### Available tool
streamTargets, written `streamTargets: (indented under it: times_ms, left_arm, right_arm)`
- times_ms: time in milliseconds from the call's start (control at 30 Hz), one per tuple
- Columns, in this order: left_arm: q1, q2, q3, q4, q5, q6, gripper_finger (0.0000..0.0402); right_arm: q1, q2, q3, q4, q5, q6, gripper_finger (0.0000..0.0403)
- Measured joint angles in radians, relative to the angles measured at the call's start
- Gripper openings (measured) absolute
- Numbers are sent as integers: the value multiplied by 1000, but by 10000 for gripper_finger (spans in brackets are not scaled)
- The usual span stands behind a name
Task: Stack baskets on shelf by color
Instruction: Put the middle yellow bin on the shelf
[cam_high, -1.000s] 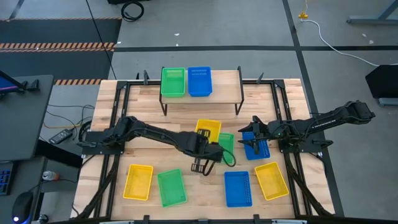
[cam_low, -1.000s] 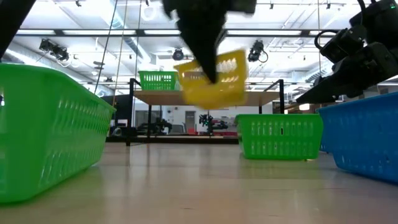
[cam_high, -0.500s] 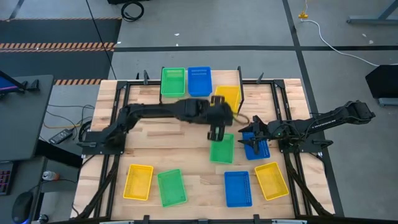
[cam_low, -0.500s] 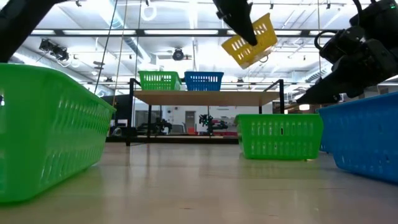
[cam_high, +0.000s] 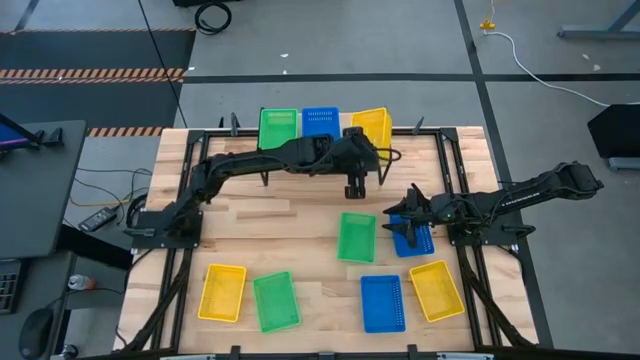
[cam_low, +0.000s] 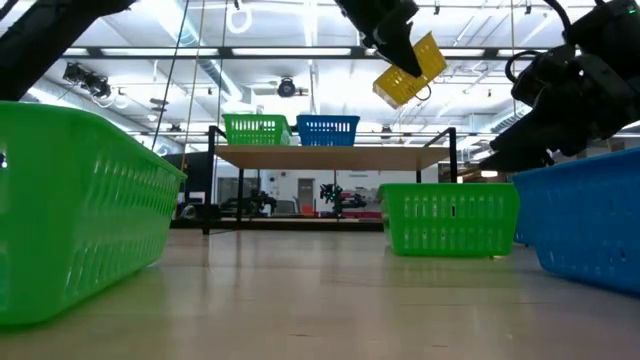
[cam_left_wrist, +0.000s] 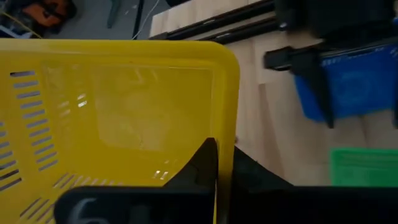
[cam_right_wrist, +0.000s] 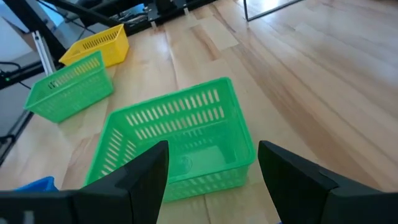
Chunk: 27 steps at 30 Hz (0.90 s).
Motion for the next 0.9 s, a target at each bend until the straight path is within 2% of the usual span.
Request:
streamTargets:
  times_ms: [167, 367, 567, 667, 900]
  left_arm:
    - [37, 34, -2, 12, 8, 10, 10]
    - [60, 64, -1, 42, 93, 11, 11]
    - [67, 93, 1, 109, 44, 31, 11]
    - [71, 99, -1, 90, 7, 34, 11]
    - [81, 100, -1, 59, -9, 15, 16]
  right_arm:
    - [0, 0, 0, 0, 6, 32, 254]
    - [1, 13, 0, -3, 5, 45, 254]
    - [9, 30, 0, -28, 2, 41, 254]
    - [17, 39, 0, -26, 2, 32, 254]
    - [21, 45, 0, -14, 8, -25, 254]
